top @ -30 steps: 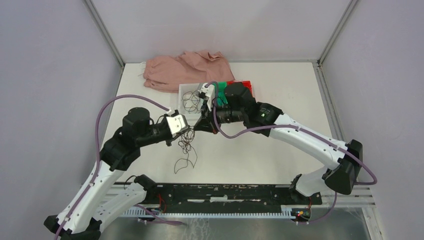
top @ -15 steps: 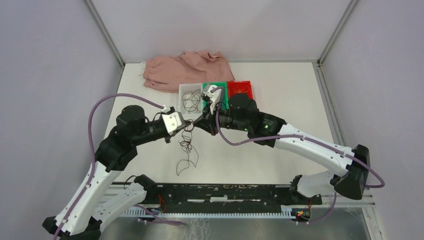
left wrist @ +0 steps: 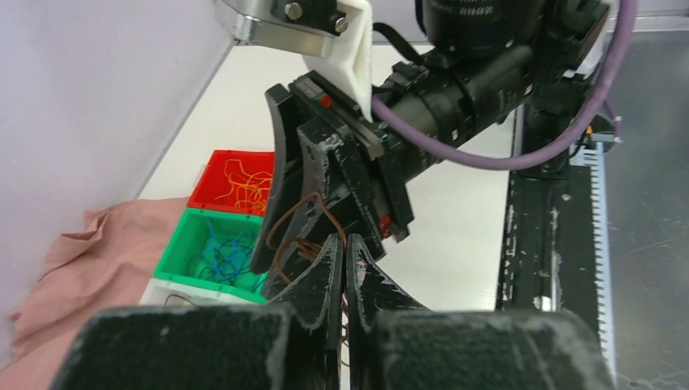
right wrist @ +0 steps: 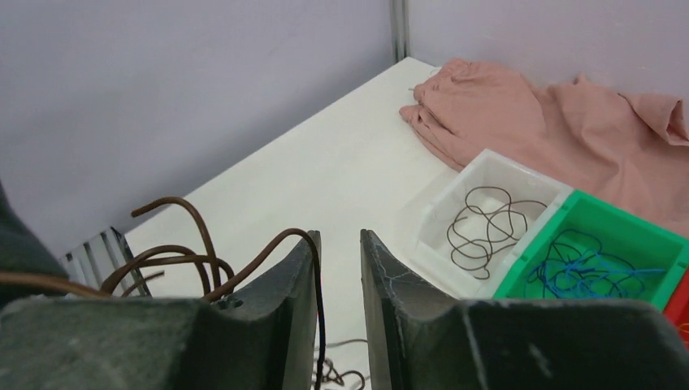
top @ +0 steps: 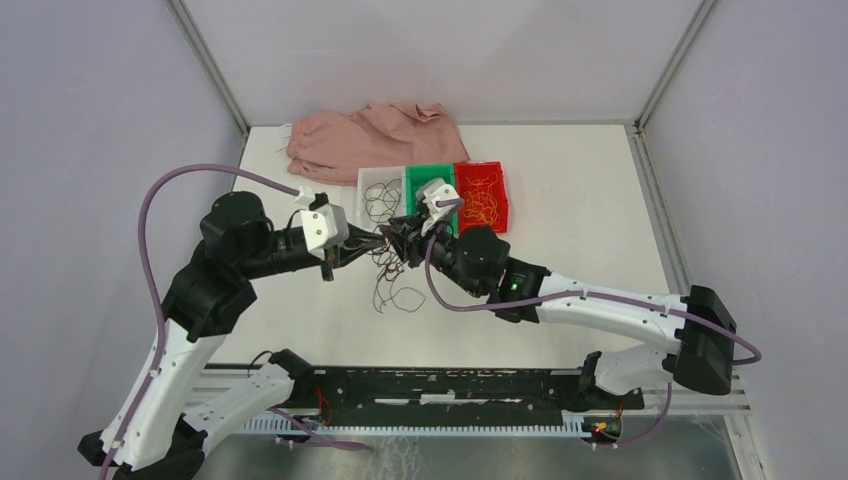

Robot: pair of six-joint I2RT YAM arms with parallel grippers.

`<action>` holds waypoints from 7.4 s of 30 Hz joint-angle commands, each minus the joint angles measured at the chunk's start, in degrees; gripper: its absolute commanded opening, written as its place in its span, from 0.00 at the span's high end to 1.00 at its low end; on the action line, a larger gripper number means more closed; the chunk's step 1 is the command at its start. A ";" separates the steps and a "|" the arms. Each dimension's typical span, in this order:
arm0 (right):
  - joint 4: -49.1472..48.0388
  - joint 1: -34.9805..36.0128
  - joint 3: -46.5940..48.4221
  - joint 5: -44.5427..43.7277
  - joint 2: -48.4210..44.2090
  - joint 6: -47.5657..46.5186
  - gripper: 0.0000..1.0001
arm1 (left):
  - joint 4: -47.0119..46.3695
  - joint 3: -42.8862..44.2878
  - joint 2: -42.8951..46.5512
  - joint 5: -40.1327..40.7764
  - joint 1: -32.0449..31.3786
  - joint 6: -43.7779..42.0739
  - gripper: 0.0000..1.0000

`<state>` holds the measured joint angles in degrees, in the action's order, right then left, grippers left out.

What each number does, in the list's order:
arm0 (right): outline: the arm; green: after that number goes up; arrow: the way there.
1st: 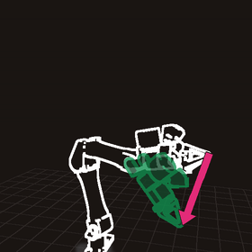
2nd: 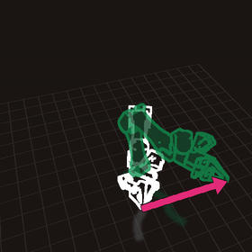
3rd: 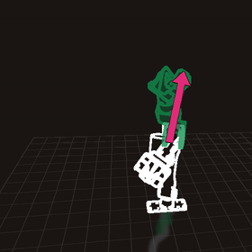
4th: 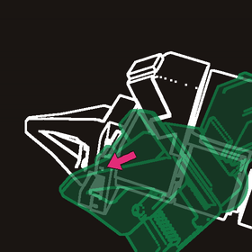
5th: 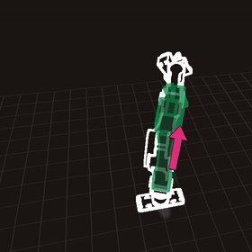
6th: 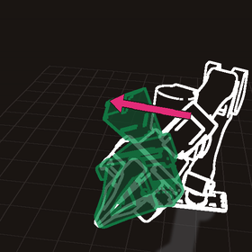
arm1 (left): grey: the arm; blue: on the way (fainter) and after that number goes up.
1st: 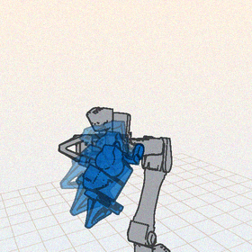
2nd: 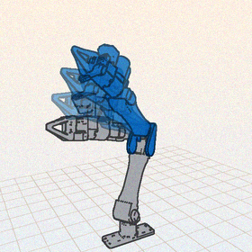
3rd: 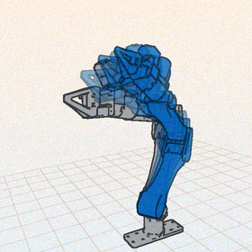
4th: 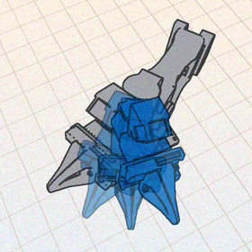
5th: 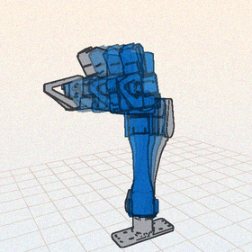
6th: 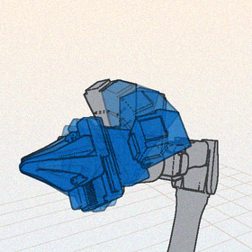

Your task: Untangle the cables

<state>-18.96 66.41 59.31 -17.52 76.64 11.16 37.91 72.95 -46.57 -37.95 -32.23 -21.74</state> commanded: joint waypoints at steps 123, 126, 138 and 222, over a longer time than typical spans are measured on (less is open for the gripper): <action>18.24 -13.51 -28.90 -13.15 -29.07 16.46 0.98 | -33.35 9.06 -22.03 34.28 3.19 -18.43 0.97; 19.38 -13.52 -28.83 -13.37 -30.25 16.49 0.98 | -33.38 8.51 -23.11 32.99 6.28 -18.53 0.97; 24.76 -13.51 -29.10 -16.18 -36.22 16.35 1.00 | -36.07 5.63 -31.15 29.16 13.73 -22.12 0.97; 30.53 -14.34 -5.52 -10.14 -12.51 27.06 1.00 | 0.35 3.06 -30.38 -8.40 7.87 -4.40 0.00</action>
<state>14.48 52.34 47.59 -28.12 59.64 31.86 37.60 82.13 -79.83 -34.11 -21.04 -36.40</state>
